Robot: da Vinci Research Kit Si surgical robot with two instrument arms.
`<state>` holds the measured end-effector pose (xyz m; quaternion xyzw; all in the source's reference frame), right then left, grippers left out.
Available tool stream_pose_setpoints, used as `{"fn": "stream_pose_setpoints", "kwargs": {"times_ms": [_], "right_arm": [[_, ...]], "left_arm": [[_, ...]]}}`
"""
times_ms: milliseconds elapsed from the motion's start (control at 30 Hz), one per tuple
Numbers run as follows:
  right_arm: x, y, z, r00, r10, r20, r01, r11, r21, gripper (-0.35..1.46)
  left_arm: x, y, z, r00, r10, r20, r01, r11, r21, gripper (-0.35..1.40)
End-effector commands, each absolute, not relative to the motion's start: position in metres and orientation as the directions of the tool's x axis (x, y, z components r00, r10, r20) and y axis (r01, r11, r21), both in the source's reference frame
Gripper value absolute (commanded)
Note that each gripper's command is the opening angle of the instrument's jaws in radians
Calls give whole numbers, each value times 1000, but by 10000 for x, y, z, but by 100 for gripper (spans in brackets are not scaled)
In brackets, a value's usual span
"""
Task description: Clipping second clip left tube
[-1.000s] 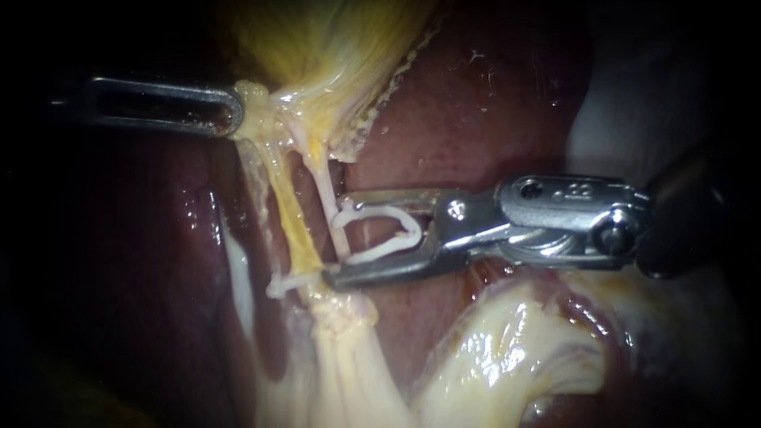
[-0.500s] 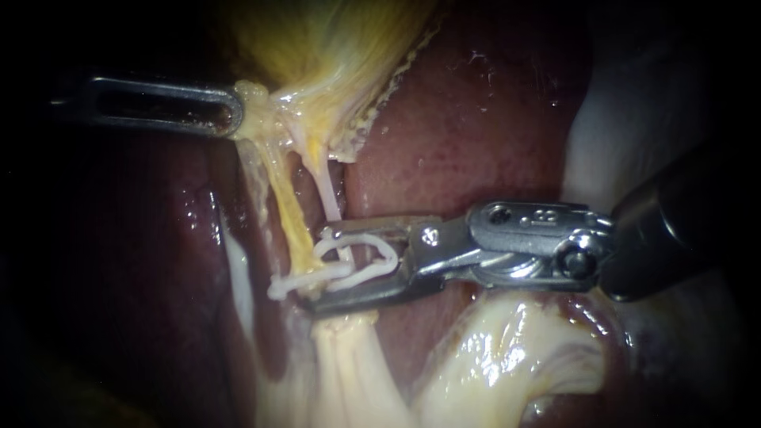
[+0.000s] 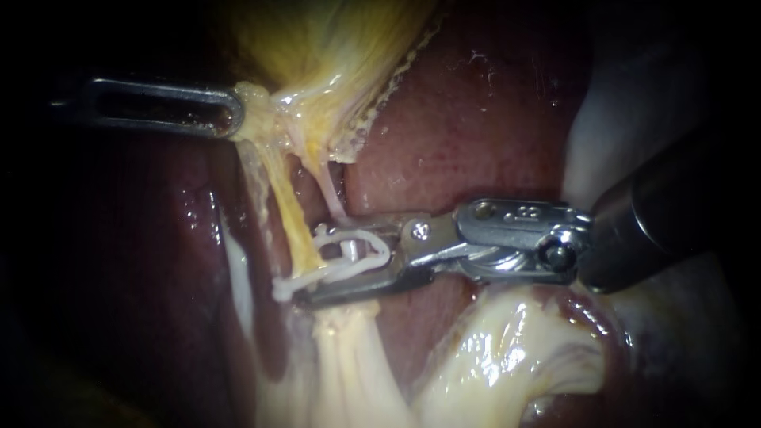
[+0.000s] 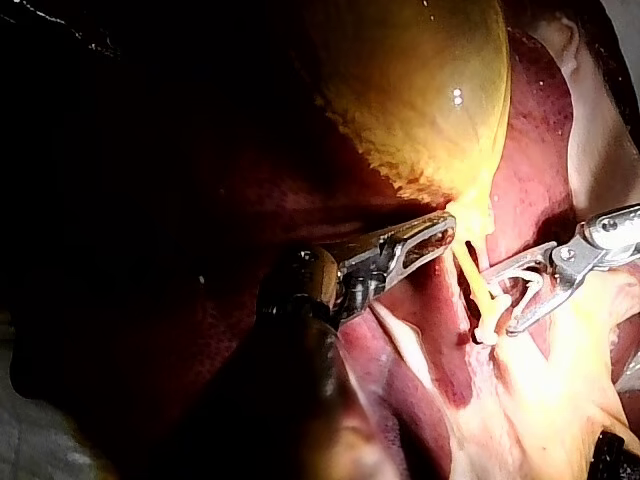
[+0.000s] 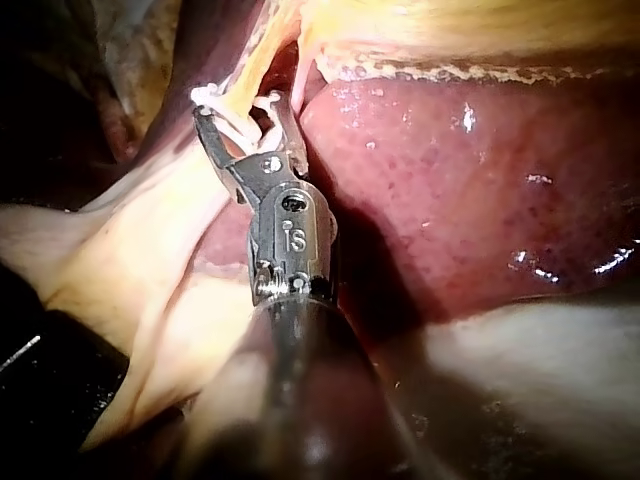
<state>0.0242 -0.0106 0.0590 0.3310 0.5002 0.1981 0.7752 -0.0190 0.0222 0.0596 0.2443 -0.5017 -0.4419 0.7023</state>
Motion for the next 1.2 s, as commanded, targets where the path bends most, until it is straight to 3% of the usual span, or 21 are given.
{"fn": "stream_pose_setpoints", "kwargs": {"times_ms": [33, 233, 367, 667, 900, 1033, 1200], "right_arm": [[243, -106, 592, 420, 638, -645, 23, 703, 711, 50], [253, -105, 600, 406, 658, -634, 18, 688, 725, 50], [259, -107, 596, 343, 715, -608, 58, 631, 774, 50], [280, -120, 576, 292, 780, -553, 150, 534, 832, 50], [286, -125, 560, 265, 805, -531, 181, 499, 847, 49], [285, -125, 559, 267, 811, -521, 179, 489, 854, 45], [280, -124, 560, 272, 819, -505, 176, 474, 863, 25]], "left_arm": [[-191, 221, 596, 107, -866, 489, 373, 491, 787, -35], [-194, 219, 596, 108, -866, 489, 371, 492, 788, -35], [-195, 218, 596, 108, -865, 489, 371, 492, 788, -35], [-197, 219, 597, 108, -865, 489, 372, 492, 787, -35], [-197, 219, 597, 108, -865, 489, 372, 491, 787, -35], [-197, 219, 597, 108, -865, 489, 372, 491, 787, -35], [-198, 219, 597, 108, -865, 489, 373, 491, 787, -35]]}}
